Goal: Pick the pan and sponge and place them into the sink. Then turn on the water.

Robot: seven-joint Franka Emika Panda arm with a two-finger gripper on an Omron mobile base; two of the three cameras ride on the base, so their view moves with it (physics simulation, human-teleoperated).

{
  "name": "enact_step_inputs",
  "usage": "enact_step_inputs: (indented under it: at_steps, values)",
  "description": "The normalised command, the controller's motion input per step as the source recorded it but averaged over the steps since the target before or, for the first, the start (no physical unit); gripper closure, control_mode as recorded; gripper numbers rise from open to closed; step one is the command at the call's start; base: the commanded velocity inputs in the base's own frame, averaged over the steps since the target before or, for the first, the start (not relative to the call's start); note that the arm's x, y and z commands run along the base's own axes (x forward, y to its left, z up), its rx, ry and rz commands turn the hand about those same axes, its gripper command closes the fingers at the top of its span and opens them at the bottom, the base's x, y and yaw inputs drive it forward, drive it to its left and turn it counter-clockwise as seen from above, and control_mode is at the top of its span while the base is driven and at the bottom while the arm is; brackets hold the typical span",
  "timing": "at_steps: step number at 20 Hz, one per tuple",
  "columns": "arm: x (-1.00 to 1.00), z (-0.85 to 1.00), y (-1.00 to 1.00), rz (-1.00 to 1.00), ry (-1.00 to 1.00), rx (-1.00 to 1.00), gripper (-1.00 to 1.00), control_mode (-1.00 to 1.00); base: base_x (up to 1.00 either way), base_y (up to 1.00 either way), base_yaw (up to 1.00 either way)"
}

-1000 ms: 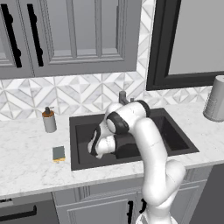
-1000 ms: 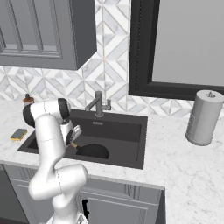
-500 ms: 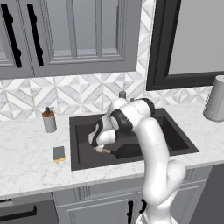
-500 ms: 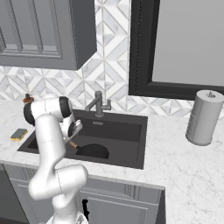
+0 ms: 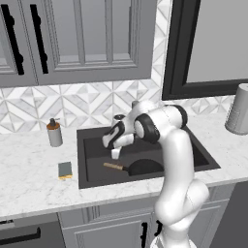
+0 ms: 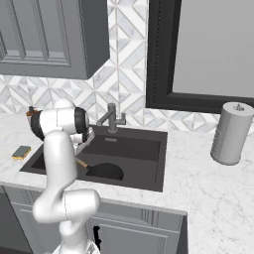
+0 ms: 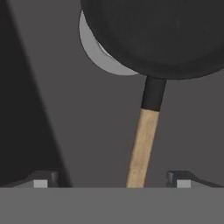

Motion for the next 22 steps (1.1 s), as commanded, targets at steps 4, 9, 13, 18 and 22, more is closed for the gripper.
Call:
enact_step_inputs:
  at_steps: [4,9,13,18,22]
  values:
    - [-0.09,0.39,0.21,0.0,0.0,-0.11,-1.0,-1.0,0.0,0.0,0.0]
    - [-0.25,0.18,0.19,0.0,0.0,-0.13,-1.0,-1.0,0.0,0.0,0.0]
    - [-0.29,0.21,0.24,0.05,0.0,-0.11,-1.0,-1.0,0.0,0.0,0.0]
    - [-0.21,0.38,0.26,0.2,0.08,-0.03,-1.0,-1.0,0.0,0.0,0.0]
    - [-0.01,0.4,0.25,0.33,0.21,0.0,-1.0,-1.0,0.0,0.0,0.0]
